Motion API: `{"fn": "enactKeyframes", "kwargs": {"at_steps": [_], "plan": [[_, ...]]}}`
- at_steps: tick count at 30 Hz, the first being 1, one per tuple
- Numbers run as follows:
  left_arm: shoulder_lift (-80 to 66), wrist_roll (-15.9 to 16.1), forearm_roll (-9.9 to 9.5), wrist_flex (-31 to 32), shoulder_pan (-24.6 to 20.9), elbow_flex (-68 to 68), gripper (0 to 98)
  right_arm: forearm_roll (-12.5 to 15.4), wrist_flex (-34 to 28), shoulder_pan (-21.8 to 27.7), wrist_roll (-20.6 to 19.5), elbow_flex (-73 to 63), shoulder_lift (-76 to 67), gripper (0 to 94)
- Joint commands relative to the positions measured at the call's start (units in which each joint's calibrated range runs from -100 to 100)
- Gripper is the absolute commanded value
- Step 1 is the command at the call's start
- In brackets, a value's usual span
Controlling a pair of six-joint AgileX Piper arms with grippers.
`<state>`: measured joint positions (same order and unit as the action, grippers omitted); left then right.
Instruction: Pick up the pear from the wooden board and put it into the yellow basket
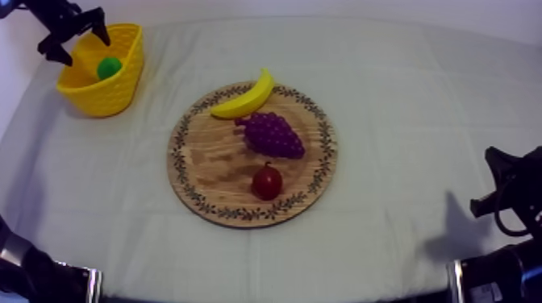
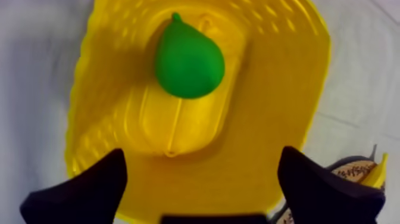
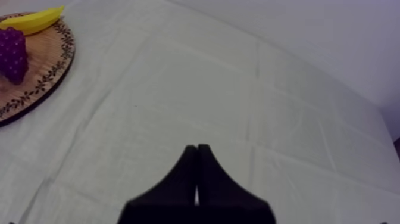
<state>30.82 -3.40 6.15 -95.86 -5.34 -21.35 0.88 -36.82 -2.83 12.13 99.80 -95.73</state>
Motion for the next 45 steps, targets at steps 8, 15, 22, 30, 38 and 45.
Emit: {"fn": "enactKeyframes", "kwargs": {"at_steps": [8,15,22,30,38,45], "plan": [[-13.0,-0.2,0.34,-0.6,0.4,7.6,95.6,0.0,0.0,0.0,0.0,0.0,0.0,0.2],[-21.3,-0.7,0.34,-0.6,0.6,13.2,94.6,0.0,0.0,0.0,0.0,0.0,0.0,0.2],[-29.8,-0.1,0.27,1.8,0.5,19.6,84.2,0.0,0.0,0.0,0.0,0.0,0.0,0.2],[-41.3,1.4,-0.22,10.2,0.7,33.1,69.1,0.0,0.0,0.0,0.0,0.0,0.0,0.2],[-51.4,2.0,0.14,18.5,0.2,46.4,58.9,0.0,0.0,0.0,0.0,0.0,0.0,0.2],[-59.7,2.3,0.75,26.2,-0.7,57.8,49.4,0.0,0.0,0.0,0.0,0.0,0.0,0.2]]}}
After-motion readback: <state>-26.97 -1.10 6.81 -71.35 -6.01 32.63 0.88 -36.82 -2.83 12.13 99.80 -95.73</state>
